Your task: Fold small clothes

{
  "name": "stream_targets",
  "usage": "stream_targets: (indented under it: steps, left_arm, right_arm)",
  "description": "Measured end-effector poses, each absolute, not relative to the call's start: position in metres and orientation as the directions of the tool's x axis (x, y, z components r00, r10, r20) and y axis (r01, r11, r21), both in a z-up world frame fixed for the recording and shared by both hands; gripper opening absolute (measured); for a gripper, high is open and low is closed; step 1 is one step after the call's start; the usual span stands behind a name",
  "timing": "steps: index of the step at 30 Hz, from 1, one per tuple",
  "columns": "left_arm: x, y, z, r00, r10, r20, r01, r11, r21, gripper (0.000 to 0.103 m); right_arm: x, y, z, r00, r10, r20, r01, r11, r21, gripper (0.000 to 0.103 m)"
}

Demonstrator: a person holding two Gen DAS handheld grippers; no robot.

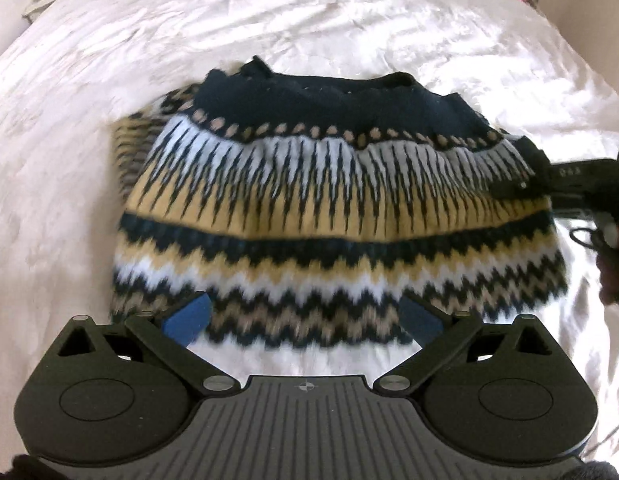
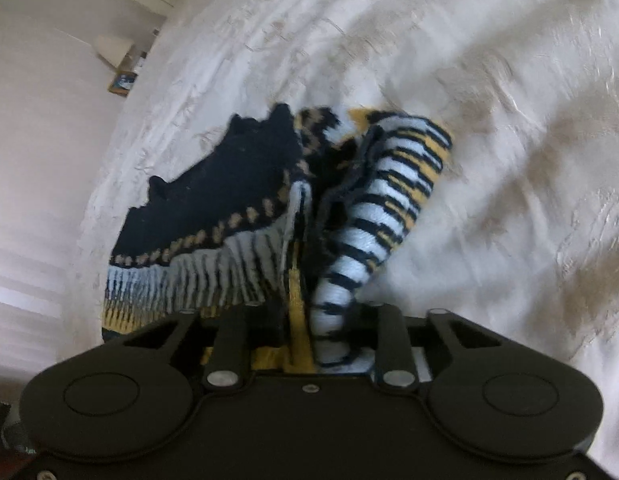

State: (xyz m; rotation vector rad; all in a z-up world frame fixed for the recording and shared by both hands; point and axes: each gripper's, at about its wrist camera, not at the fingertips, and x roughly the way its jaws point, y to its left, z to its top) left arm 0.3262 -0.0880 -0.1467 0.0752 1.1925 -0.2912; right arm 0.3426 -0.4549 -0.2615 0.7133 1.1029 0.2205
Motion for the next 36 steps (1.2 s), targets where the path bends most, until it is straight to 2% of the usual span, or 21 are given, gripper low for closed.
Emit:
stream_targets:
  steps: [7,12,17,23,29,30,32,33,34,36]
  left_arm:
    - [0.317,-0.057,-0.143,0.348,-0.246,-0.905,0.24,0.956,-0.168,0.101]
    - [0.314,-0.027,-0.139,0.362,-0.292,-0.885,0.233,0.948,-0.218,0.101]
    - [0.314,0.008,-0.14,0.364,-0.319,-0.875,0.228,0.941,-0.248,0.101]
    - [0.313,0.058,-0.147,0.359,-0.309,-0.881,0.187,0.948,-0.257,0.101]
    - [0.314,0.097,-0.155,0.345,-0.277,-0.897,0.142,0.96,-0.242,0.101]
    - [0.315,0.101,-0.156,0.344,-0.274,-0.898,0.134,0.961,-0.242,0.101]
    - [0.315,0.106,-0.157,0.342,-0.273,-0.899,0.122,0.962,-0.246,0.101]
    - [0.316,0.107,-0.157,0.34,-0.275,-0.899,0.12,0.961,-0.248,0.101]
    - [0.317,0.106,-0.157,0.338,-0.279,-0.899,0.122,0.96,-0.252,0.101]
    - [0.318,0.104,-0.154,0.342,-0.288,-0.895,0.138,0.957,-0.256,0.101]
  right_arm:
    - [0.346,-0.418,-0.201,0.485,0.407,-0.774,0.154,0.832,0.534,0.03]
    - [0.362,-0.369,-0.149,0.502,0.413,-0.76,0.091,0.848,0.522,0.029]
    - [0.386,-0.309,-0.123,0.507,0.455,-0.732,0.049,0.833,0.552,0.029]
    - [0.419,-0.222,-0.14,0.438,0.487,-0.756,-0.007,0.842,0.539,0.029]
    - [0.436,-0.153,-0.187,0.357,0.407,-0.841,0.003,0.9,0.436,0.03]
    - [0.437,-0.146,-0.192,0.351,0.388,-0.852,0.007,0.909,0.417,0.031]
    - [0.439,-0.136,-0.201,0.327,0.374,-0.868,0.009,0.917,0.399,0.041]
    - [0.439,-0.131,-0.2,0.324,0.387,-0.864,0.001,0.913,0.409,0.053]
    - [0.439,-0.129,-0.198,0.329,0.415,-0.848,-0.009,0.899,0.437,0.059]
    - [0.434,-0.133,-0.188,0.361,0.505,-0.784,-0.031,0.847,0.53,0.059]
